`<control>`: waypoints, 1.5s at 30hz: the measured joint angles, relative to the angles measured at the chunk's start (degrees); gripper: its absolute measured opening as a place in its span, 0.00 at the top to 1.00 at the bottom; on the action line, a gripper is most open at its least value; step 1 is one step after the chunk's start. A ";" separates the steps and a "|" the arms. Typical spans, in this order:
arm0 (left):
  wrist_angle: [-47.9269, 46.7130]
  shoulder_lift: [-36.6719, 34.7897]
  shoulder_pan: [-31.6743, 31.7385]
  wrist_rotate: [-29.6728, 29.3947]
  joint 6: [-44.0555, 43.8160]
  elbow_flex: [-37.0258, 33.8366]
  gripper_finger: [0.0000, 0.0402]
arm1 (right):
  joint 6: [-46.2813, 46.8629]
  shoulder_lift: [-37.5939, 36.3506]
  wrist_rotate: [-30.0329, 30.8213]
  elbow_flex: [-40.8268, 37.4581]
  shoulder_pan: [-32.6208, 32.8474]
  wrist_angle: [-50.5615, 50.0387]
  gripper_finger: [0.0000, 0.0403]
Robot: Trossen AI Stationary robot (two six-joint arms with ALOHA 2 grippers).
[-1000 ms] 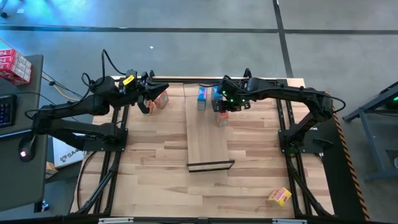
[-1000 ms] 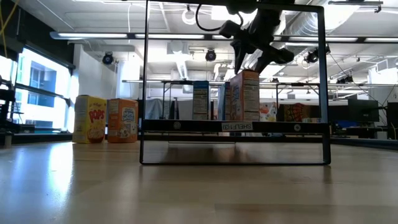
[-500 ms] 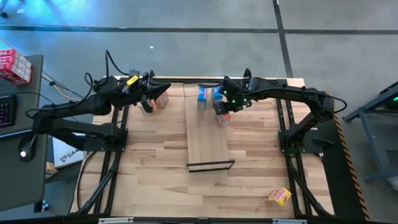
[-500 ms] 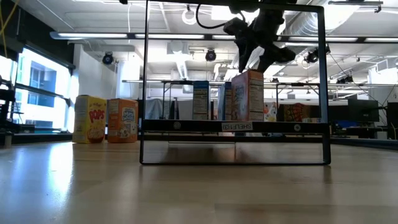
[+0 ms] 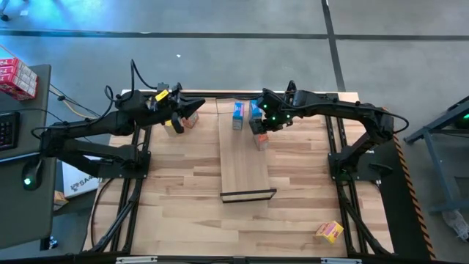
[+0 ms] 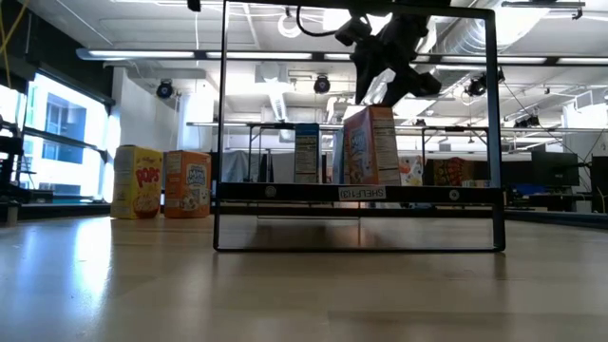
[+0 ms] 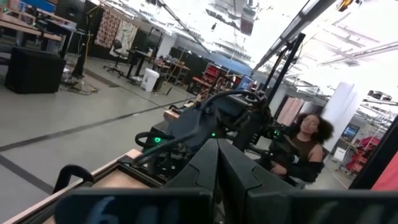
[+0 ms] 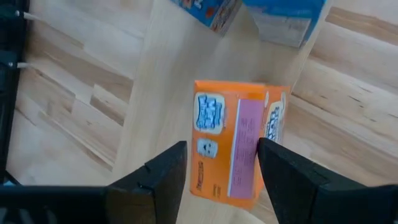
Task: Stack cereal on shelf
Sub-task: Put the bottom orange cereal box on the shelf
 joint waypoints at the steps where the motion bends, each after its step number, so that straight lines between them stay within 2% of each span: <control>1: 0.09 0.00 0.00 0.00 -0.01 0.00 1.00 | -0.22 0.00 -0.38 0.00 -0.42 0.10 0.52; 7: 0.09 0.00 0.00 0.02 -0.04 0.00 1.00 | -2.90 0.00 -5.22 0.00 -2.40 1.39 0.52; 17: 0.08 0.00 0.00 0.02 -1.04 0.00 1.00 | -6.85 0.00 -3.76 0.00 -2.62 -4.02 0.52; 25: 0.06 0.00 0.00 0.03 -1.52 0.00 1.00 | -10.98 -0.11 -6.56 0.00 -3.80 -4.26 0.52; 35: 0.06 0.00 0.00 -0.69 -1.58 0.00 1.00 | -15.70 -7.21 -6.22 -0.21 -6.23 -6.57 0.52; 39: 0.15 0.00 0.00 -0.79 -1.64 0.00 1.00 | -15.96 -12.55 -4.88 -6.27 -6.56 -9.36 0.52; 45: 0.28 0.00 0.00 -1.07 -1.65 0.00 1.00 | -7.59 -25.86 -5.74 -25.66 -6.74 -4.05 0.59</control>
